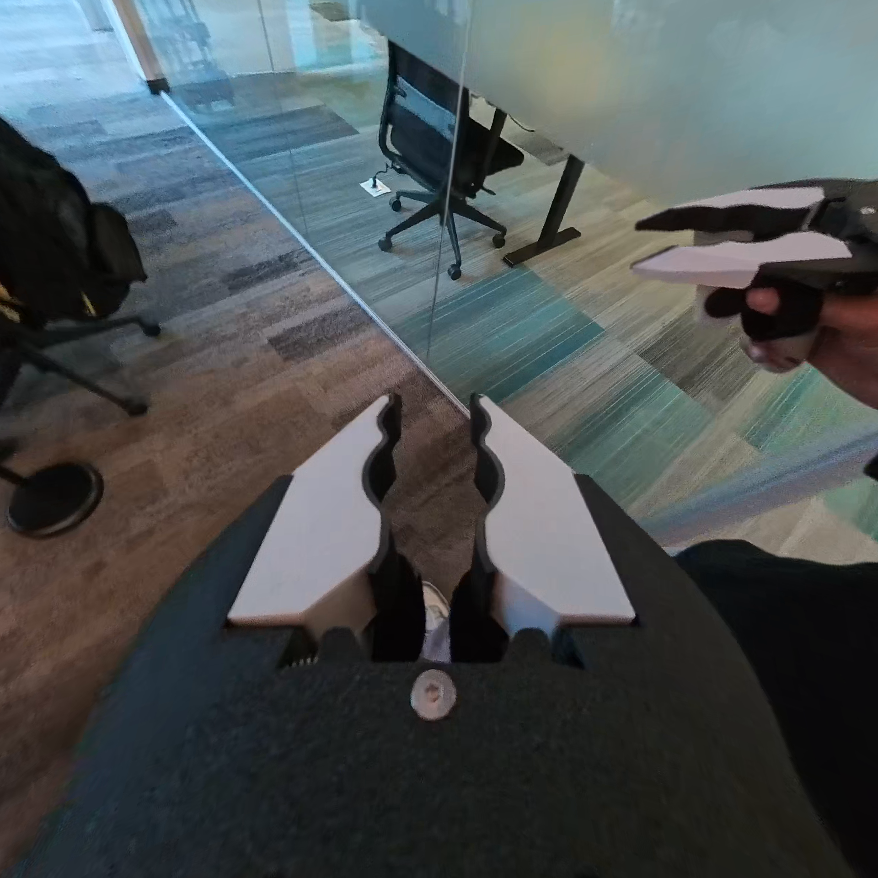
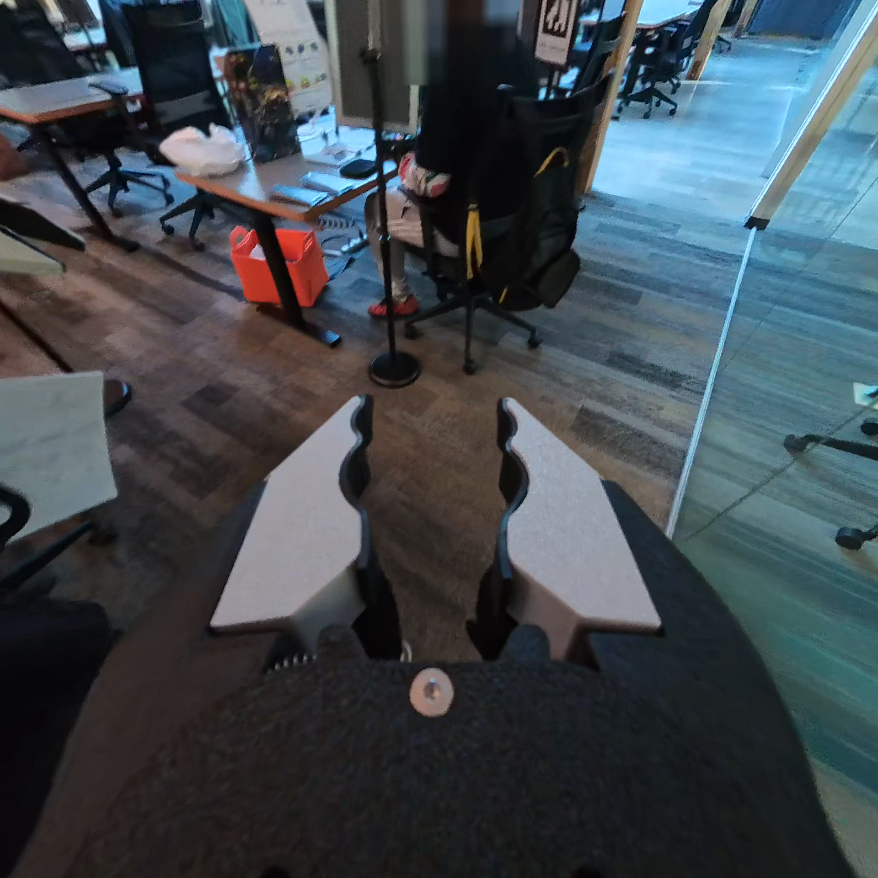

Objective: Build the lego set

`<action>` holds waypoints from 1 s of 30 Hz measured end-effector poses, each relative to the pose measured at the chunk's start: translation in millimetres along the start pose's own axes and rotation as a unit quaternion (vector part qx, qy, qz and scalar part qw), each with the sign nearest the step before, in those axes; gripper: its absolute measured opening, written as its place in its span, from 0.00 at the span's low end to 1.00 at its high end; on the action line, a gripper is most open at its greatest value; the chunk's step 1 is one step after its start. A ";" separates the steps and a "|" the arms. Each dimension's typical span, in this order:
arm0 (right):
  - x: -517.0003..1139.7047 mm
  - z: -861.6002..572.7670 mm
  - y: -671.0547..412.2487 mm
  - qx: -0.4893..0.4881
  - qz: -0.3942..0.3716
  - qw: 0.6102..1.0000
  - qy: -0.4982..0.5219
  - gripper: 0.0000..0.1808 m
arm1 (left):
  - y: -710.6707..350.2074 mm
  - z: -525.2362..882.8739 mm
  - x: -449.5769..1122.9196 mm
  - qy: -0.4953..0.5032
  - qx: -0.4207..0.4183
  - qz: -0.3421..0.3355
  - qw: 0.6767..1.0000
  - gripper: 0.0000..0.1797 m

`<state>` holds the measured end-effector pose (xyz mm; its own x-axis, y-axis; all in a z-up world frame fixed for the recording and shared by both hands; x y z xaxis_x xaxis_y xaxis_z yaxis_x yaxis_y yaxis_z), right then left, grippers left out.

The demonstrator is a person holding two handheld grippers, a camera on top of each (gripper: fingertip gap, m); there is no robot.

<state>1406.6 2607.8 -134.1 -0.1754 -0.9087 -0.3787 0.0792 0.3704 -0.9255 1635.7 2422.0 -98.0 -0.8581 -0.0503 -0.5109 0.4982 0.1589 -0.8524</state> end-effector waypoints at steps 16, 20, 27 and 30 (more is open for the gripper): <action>420.9 -333.0 -179.6 -0.050 -0.012 0.999 -0.010 0.33 | -261.0 311.5 431.9 0.042 -0.004 -0.019 0.999 0.15; 527.6 -427.1 -244.4 -0.022 0.002 0.999 -0.027 0.33 | -355.8 400.3 548.2 0.058 -0.021 -0.031 0.998 0.14; 691.3 -610.1 -327.4 -0.008 0.009 1.000 -0.012 0.32 | -521.0 547.7 735.4 0.060 0.009 -0.049 0.997 0.14; 780.9 -693.7 -337.2 0.009 0.020 1.000 -0.010 0.32 | -574.9 609.2 826.7 0.053 0.029 -0.047 0.997 0.15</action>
<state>562.2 1906.8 -122.6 -0.1523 -0.8968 -0.4153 0.1041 0.4033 -0.9091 715.4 1688.4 -98.1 -0.9084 0.0416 -0.4160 0.4181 0.1017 -0.9027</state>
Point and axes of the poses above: each gripper's, where its closed fingertips meet, x out along the fingers, y out of its underside, z = x × y across the jaws, the point moved 9 cm from there along -x, back along the fingers, and after that the axes turned 3 degrees about z, right-handed, at the moved point
